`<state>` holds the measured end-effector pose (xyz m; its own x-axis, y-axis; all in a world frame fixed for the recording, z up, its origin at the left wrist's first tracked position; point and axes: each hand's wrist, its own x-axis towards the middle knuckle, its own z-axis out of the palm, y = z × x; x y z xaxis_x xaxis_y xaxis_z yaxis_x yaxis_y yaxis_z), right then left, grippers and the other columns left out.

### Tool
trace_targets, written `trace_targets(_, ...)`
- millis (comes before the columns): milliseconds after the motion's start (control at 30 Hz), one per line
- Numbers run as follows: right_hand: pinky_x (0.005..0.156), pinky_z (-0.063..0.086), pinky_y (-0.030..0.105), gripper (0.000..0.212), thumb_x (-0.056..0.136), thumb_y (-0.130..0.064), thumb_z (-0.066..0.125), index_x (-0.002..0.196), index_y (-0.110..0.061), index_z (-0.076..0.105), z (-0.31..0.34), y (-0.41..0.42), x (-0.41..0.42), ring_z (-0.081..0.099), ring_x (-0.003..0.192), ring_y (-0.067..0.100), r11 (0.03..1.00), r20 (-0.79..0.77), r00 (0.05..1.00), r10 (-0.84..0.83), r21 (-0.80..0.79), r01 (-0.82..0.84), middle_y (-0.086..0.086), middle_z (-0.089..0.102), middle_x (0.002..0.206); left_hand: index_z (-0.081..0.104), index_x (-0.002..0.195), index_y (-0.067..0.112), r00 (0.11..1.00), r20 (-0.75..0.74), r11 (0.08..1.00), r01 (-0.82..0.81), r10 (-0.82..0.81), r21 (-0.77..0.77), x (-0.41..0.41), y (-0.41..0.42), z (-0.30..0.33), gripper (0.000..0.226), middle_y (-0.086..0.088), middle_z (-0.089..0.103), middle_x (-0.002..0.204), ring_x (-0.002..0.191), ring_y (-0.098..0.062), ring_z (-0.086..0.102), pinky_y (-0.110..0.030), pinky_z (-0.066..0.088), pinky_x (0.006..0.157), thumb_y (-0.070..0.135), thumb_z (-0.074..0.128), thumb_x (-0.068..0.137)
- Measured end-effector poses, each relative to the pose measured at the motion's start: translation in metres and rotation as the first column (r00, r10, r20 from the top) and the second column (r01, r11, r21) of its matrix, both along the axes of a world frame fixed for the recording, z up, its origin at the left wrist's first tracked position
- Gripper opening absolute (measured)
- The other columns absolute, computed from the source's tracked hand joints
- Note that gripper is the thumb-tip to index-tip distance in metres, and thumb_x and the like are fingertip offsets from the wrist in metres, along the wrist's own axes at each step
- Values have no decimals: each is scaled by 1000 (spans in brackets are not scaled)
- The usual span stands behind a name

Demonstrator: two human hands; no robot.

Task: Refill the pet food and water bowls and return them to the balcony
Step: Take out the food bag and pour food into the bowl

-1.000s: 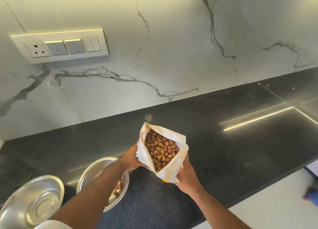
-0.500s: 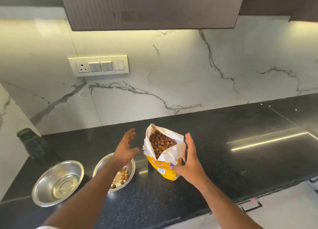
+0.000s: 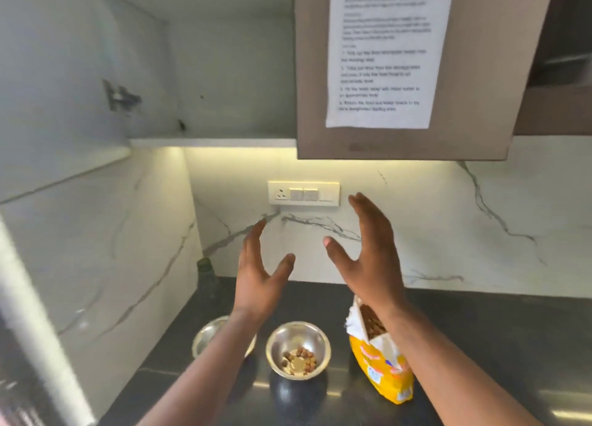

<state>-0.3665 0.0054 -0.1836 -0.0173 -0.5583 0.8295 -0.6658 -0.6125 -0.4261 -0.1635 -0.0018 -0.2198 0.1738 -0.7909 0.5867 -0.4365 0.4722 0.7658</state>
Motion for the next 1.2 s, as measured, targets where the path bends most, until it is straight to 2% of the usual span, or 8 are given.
trace_targets(167,115,44,49,70,94,-49,63,150,-10,50,70,29,74,45,145,28,972,-70,996,62,-221,-76,9,49,157,33,156,29,992,-42,972,-126,120,-198,66,65,44,81,14,38,161,150,-6,35,-40,33,123,49,64,84)
trace_targets(367,113,44,51,66,94,-47,66,147,-10,54,126,90,178,46,144,30,916,-170,973,154,-346,-205,11,50,154,37,154,22,973,-49,902,-229,227,-366,138,144,79,75,11,42,159,150,-10,37,-49,38,120,41,65,87)
trace_targets(500,112,45,47,65,94,-47,67,147,-12,55,146,139,242,47,144,27,887,-224,959,174,-388,-251,9,50,155,42,151,19,960,-56,856,-271,275,-441,182,183,90,70,6,47,153,143,-18,46,-47,46,113,27,71,88)
trace_targets(633,111,47,49,66,95,-51,63,150,-17,52,155,168,293,45,144,26,901,-272,947,169,-348,-260,7,49,157,50,142,16,945,-105,793,-317,309,-520,216,206,100,60,6,54,137,126,-19,57,-42,56,94,11,76,88)
trace_targets(800,112,47,50,69,91,-51,66,151,-19,52,159,172,327,46,142,30,931,-358,930,85,-303,-202,9,47,158,46,143,28,877,-204,776,-481,436,-408,254,205,117,63,15,46,134,114,-12,56,-41,58,91,24,79,89)
trace_targets(967,112,47,49,70,91,-50,69,152,-20,51,165,159,338,46,142,31,946,-420,908,-11,-300,-127,10,47,158,42,147,30,934,-113,881,-357,339,-310,276,181,120,69,18,43,137,121,-11,56,-40,57,101,26,80,89)
trace_targets(1133,108,51,48,68,93,-49,69,152,-20,51,165,143,338,47,140,31,947,-426,905,-17,-298,-123,11,47,157,45,136,41,953,-123,894,-301,275,-331,272,165,115,67,28,49,127,113,1,60,-9,52,87,5,76,89)
trace_targets(1200,103,55,45,69,94,-49,67,154,-22,47,164,135,334,46,141,28,948,-406,914,6,-288,-134,8,45,159,49,133,43,955,-149,886,-294,257,-358,265,159,113,66,32,52,124,111,10,60,-9,53,84,4,78,88)
